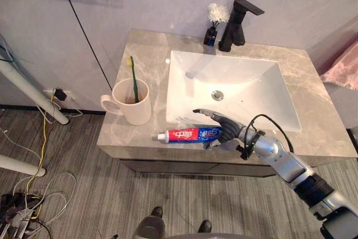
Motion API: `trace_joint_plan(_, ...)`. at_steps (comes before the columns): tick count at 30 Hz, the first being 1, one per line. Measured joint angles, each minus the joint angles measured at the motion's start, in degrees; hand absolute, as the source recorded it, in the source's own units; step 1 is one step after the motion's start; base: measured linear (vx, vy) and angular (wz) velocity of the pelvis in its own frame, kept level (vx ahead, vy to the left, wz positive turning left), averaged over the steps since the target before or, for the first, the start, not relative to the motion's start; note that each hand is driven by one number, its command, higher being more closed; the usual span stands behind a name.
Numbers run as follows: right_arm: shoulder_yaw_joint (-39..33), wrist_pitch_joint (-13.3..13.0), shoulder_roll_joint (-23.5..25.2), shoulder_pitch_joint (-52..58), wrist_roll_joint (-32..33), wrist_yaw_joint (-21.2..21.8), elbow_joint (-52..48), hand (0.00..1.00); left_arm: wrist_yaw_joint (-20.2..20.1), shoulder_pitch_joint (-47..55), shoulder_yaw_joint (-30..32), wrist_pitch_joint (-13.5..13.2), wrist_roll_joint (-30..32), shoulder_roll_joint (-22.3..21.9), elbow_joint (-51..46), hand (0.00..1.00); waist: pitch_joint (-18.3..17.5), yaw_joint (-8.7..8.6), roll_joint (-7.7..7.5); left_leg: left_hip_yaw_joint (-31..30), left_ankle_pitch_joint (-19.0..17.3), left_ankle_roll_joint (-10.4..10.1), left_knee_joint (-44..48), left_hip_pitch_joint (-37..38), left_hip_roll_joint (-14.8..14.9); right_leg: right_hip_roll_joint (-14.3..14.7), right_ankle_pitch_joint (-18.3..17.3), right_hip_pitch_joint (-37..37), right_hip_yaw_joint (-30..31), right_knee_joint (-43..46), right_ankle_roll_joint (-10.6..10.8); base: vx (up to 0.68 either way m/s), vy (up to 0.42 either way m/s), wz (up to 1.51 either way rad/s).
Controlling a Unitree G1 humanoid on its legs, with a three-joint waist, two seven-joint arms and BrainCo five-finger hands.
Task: Organize washtable
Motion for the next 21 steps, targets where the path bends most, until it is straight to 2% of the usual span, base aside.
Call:
trace_joint_plan(1, 0.04, -0.19, -0.04, -0.42, -1.36, -0.36, 0.0, 1.0, 0.35, 0.0, -0.18, 0.02, 0.0, 0.12, 0.01, 0.0, 0.05, 0.03, -0.15, 0.01, 0.05, -0.05, 0.01, -0.25, 0.01, 0.0, 0.0, -0.26, 0.01, 0.0, 0.0, -0.04, 0.001, 0.0)
trace_joint_plan(4, 0.38, -0.41, -1.19, -1.32, -5.42, -0.74, -0.05, 1.0, 0.61, -0.01, -0.28, 0.03, 0.02, 0.2, -0.06, 0.0, 0.16, 0.03, -0.35, -0.12, 0.18, -0.12, 0.03, -0.62, 0.0, 0.01, 0.0, -0.56, -0.04, 0.0, 0.0, -0.04, 0.005, 0.02)
trace_joint_plan(5, 0.83, -0.77, -2.68, -1.44, -8.5, -0.8, -0.05, 1.0, 0.61, -0.01, -0.29, 0.03, 0.03, 0.24, -0.09, 0.0, 0.2, 0.07, -0.44, -0.19, 0.19, -0.13, 0.03, -0.63, 0.02, 0.04, 0.0, -0.55, -0.07, 0.0, 0.0, 0.0, 0.0, 0.0)
trace_joint_plan(11, 0.78, -1.44, -3.66, -3.3, -14.45, -2.37, -0.51, 1.0, 0.65, -0.21, -0.43, 0.02, 0.18, 0.29, -0.37, 0.0, 0.34, 0.71, -0.65, -0.42, 0.19, -0.13, 0.01, -0.73, -0.03, 0.02, 0.0, -0.57, -0.17, 0.0, 0.0, 0.0, 0.006, 0.02)
trace_joint_plan(13, 0.68, -1.42, -3.95, -3.66, -14.61, -2.36, -0.53, 1.0, 0.65, -0.25, -0.43, 0.03, 0.18, 0.38, -0.75, 0.0, 0.46, 1.21, -0.91, -0.61, 0.19, -0.13, 0.01, -0.73, -0.04, 0.02, 0.0, -0.53, -0.23, 0.0, 0.0, 0.0, 0.008, 0.02)
trace_joint_plan(21, 0.52, -1.37, -4.32, -3.87, -14.31, -2.22, -1.22, 1.0, 0.52, -0.18, -0.42, 0.2, 0.53, 0.4, -1.54, 0.0, 0.49, 1.38, -1.09, -0.8, 0.17, -0.14, 0.0, -0.06, -0.02, -0.08, 0.01, -0.23, 0.1, 0.24, 0.0, 0.0, 0.007, -0.03)
